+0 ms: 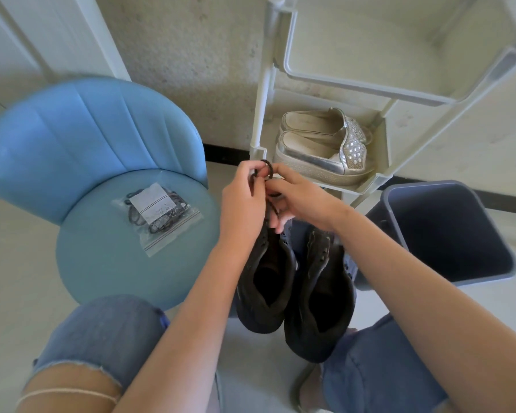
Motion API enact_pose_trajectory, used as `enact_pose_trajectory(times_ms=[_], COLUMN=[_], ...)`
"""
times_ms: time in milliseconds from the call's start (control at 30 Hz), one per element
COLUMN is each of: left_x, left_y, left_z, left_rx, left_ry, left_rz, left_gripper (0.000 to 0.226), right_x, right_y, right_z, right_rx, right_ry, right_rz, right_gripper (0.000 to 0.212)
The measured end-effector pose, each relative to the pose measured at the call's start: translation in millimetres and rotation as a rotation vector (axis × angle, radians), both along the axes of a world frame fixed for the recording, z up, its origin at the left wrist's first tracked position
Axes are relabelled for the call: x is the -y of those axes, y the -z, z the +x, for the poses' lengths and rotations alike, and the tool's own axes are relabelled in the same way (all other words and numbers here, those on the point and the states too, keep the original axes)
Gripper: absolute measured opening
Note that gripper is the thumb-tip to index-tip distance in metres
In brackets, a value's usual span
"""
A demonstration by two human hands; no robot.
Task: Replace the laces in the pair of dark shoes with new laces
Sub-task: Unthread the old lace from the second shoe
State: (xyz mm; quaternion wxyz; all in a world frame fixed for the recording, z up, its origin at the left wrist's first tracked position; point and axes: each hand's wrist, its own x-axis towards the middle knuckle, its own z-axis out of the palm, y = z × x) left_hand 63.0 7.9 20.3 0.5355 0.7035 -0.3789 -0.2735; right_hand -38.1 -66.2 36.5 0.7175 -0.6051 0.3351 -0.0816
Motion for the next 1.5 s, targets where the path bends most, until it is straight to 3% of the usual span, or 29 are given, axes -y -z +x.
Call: enact_pose_trajectory(times_ms=[133, 300, 400, 500, 600, 700, 800, 900, 1000, 1067, 1167, 1267, 1333, 1400, 1500], left_x=[-11.3, -24.0, -23.0, -20.1, -20.2, -20.6, -18.9, -17.3, -15.7, -11.0, -8.8, -10.3, -6.0, 0.5, -6.6], left_y=[6.4, 43.5, 55.2, 63.2, 67.2, 66.7, 61.9, 51.5, 38.3, 27.6, 13.5, 3.7, -2.6, -9.4, -11.1], left_z=[-14.7, -10.4, -13.0, -13.6, -11.9, -12.0, -16.4, -24.7, -32.9, -39.9, -55.2, -78.3, -95.9, -105.7, -105.7], left_rx=[0.098, 0.214, 0.272, 0.453, 0.509, 0.469, 0.298, 0.159, 0.015, -0.152, -0.427, -0.317, -0.257, -0.338, -0.293], left_ry=[-0.013, 0.267, 0.369, 0.302, 0.196, 0.138, 0.099, 0.115, 0.128, 0.122, 0.187, 0.375, 0.39, 0.349, 0.489], left_rz=[0.055, 0.574, 0.64, 0.613, 0.608, 0.569, 0.486, 0.403, 0.284, 0.22, 0.143, 0.202, 0.303, 0.408, 0.344], left_gripper=[0.017, 0.055, 0.051, 0.041, 0.027, 0.018, 0.015, 0.014, 0.014, 0.02, 0.027, 0.016, 0.024, 0.033, 0.042], right_x=[-3.6, 17.8, 29.6, 27.2, 22.8, 19.9, 14.9, 14.7, 17.5, 14.3, 5.2, -2.4, -3.4, -2.5, 1.4], right_y=[-6.3, -1.4, 16.3, 39.8, 57.8, 67.7, 74.5, 76.7, 72.0, 57.3, 20.6, -9.9, -20.5, -22.7, -20.0], right_z=[-32.8, -94.5, -125.8, -128.2, -122.7, -116.9, -109.9, -106.8, -110.8, -109.7, -95.2, -81.5, -82.4, -92.1, -114.9], right_rx=[-0.164, -0.529, -0.741, -0.991, -1.076, -1.1, -1.119, -1.112, -0.982, -0.68, -0.094, 0.265, 0.293, 0.194, 0.067], right_ry=[0.014, 0.321, 0.485, 0.236, 0.084, 0.123, 0.073, 0.056, 0.139, 0.238, 0.192, 0.236, 0.38, 0.47, 0.458], right_rz=[-0.306, -0.69, -0.591, -0.461, -0.459, -0.551, -0.705, -0.776, -0.56, -0.254, 0.122, 0.276, 0.23, 0.128, 0.11], right_gripper=[0.011, 0.013, 0.023, 0.04, 0.06, 0.05, 0.04, 0.023, 0.007, 0.009, 0.01, 0.007, 0.007, 0.004, 0.005])
